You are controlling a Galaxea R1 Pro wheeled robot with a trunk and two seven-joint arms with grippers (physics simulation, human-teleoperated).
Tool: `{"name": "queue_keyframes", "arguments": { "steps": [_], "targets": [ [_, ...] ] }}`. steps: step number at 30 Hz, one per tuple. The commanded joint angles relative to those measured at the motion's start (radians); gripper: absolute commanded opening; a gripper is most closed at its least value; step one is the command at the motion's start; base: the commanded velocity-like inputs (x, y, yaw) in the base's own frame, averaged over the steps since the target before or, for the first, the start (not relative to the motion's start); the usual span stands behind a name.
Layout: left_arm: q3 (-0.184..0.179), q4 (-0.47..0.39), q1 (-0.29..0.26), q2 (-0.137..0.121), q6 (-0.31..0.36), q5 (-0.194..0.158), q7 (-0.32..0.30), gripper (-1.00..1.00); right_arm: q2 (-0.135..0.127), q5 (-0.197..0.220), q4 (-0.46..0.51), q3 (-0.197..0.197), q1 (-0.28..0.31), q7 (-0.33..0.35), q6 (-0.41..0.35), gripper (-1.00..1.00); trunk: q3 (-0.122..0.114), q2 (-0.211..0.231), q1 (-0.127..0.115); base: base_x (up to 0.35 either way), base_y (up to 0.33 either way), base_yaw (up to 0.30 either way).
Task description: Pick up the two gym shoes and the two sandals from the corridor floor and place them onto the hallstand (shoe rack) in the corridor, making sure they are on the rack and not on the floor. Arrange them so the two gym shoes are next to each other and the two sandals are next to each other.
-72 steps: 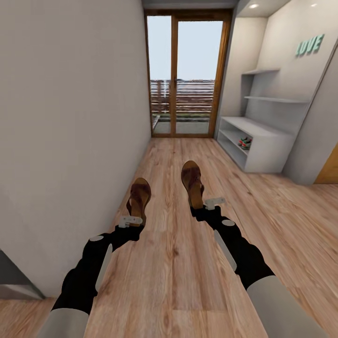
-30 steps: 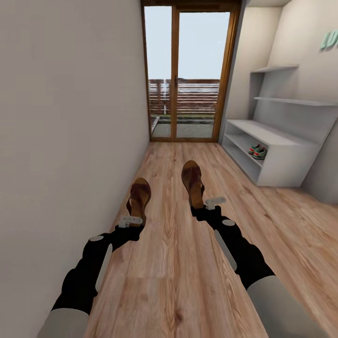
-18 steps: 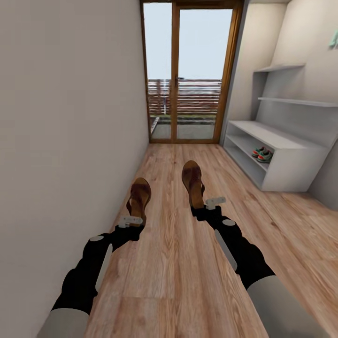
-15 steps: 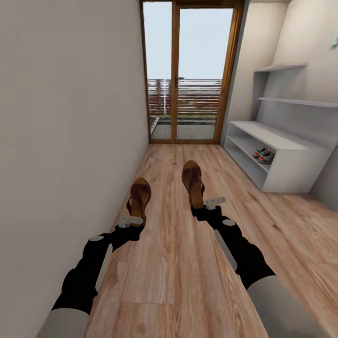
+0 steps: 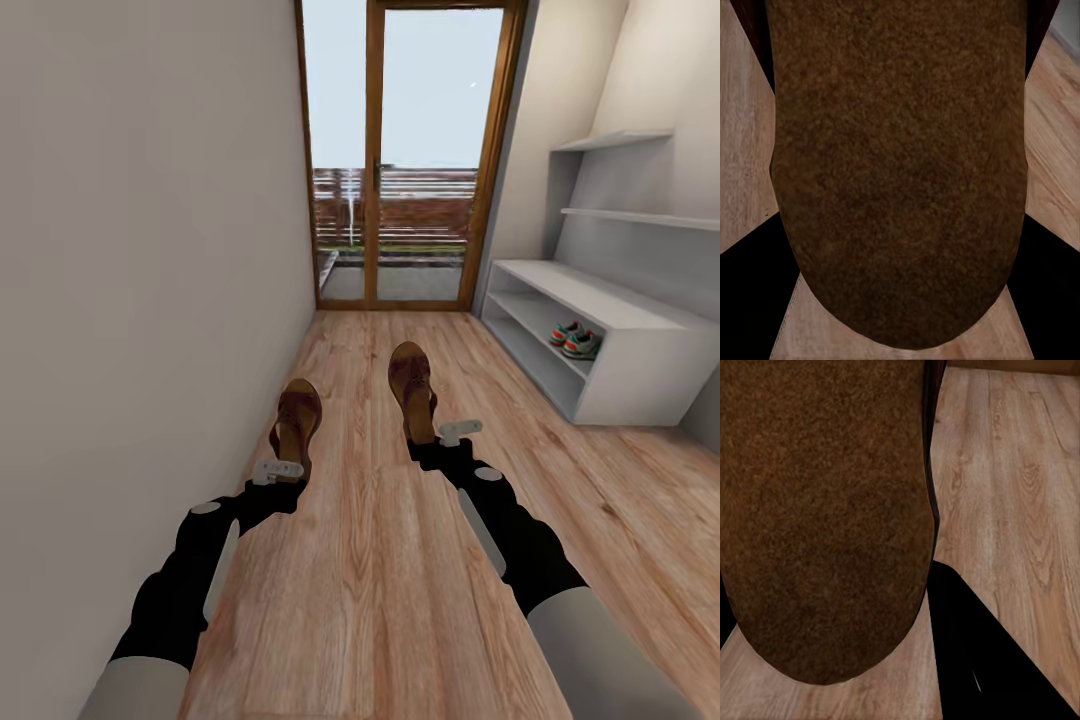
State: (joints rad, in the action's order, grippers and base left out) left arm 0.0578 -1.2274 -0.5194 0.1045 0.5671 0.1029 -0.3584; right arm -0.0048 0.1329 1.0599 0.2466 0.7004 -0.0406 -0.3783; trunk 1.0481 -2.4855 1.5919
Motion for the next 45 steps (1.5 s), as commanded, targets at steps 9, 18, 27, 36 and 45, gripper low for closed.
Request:
{"name": "queue_keyframes", "arguments": {
  "steps": [9,18,27,36,45],
  "targets": [
    [0.003,-0.001,-0.001,0.001,0.004,0.01,-0.01,-1.0,-0.001,0.013,-0.001,-0.004,0.001,-0.007,-0.005,-1.0,0.001,0.0,0.0,0.345,0.0,0.0],
    [0.003,-0.001,-0.001,0.001,0.004,0.009,-0.01,-1.0,-0.003,0.013,-0.002,-0.003,0.001,-0.004,-0.005,-1.0,0.001,0.0,0.0,0.345,0.0,0.0],
    [0.002,-0.001,-0.001,0.001,0.004,0.009,-0.01,-1.0,-0.003,0.014,-0.002,-0.003,0.001,-0.004,-0.005,-1.0,0.001,0.0,0.0,0.345,0.0,0.0],
    [0.003,-0.001,-0.001,0.001,0.004,0.009,-0.01,-1.0,-0.003,0.014,-0.002,-0.003,0.001,-0.004,-0.005,-1.0,0.001,0.0,0.0,0.345,0.0,0.0],
    [0.002,-0.001,-0.001,0.001,0.004,0.01,-0.01,-1.0,-0.003,0.014,-0.002,-0.003,0.001,-0.004,-0.005,-1.0,0.001,0.0,0.0,0.345,0.0,0.0]
  ]
}}
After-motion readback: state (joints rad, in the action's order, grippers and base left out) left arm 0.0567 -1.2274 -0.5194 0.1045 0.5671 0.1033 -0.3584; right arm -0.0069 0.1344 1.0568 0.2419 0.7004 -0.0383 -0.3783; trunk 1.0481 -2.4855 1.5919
